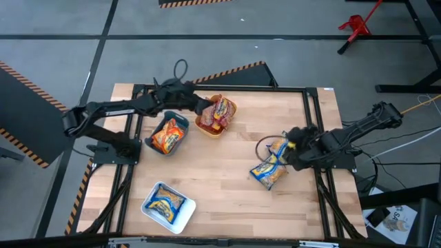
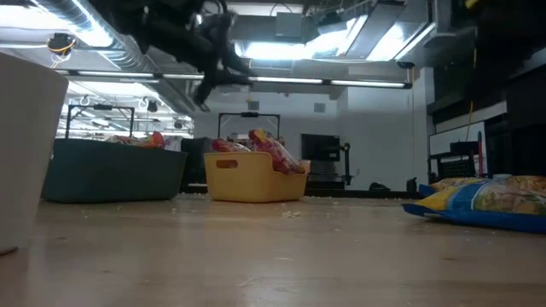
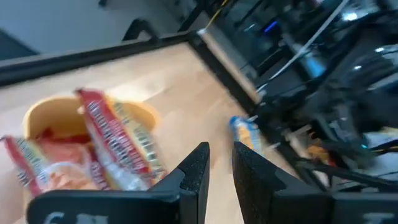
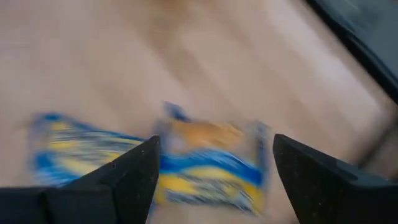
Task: Sort Maruchan noodles
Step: Put the top blue noodle pack into the white bin
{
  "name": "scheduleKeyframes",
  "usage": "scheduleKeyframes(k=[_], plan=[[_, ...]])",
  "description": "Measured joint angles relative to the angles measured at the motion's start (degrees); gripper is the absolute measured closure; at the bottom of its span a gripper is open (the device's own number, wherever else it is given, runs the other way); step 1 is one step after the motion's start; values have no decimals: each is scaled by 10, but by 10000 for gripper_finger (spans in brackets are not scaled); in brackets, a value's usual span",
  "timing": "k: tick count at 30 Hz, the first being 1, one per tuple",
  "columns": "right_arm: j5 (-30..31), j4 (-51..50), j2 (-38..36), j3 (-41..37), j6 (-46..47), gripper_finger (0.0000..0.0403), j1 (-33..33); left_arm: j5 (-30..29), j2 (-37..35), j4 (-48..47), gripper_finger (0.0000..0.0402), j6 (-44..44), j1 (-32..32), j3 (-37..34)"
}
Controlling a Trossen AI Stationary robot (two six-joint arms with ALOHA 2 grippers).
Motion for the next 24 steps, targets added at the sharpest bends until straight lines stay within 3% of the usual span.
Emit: scheduleKeyframes(k=[4, 8, 18, 24], plan=[[-7, -114, 6, -15, 165, 109, -5, -10, -46, 2, 340, -13, -7, 0], [-57, -82, 13, -67, 222, 109, -4, -22, -82, 20, 340, -15, -29, 0], [-96, 23, 137, -104, 219, 152, -32, -14, -133, 84, 340, -50, -87, 1], [-100, 165, 196, -108, 169, 162, -56, -21, -139, 98, 340, -75, -114, 1]])
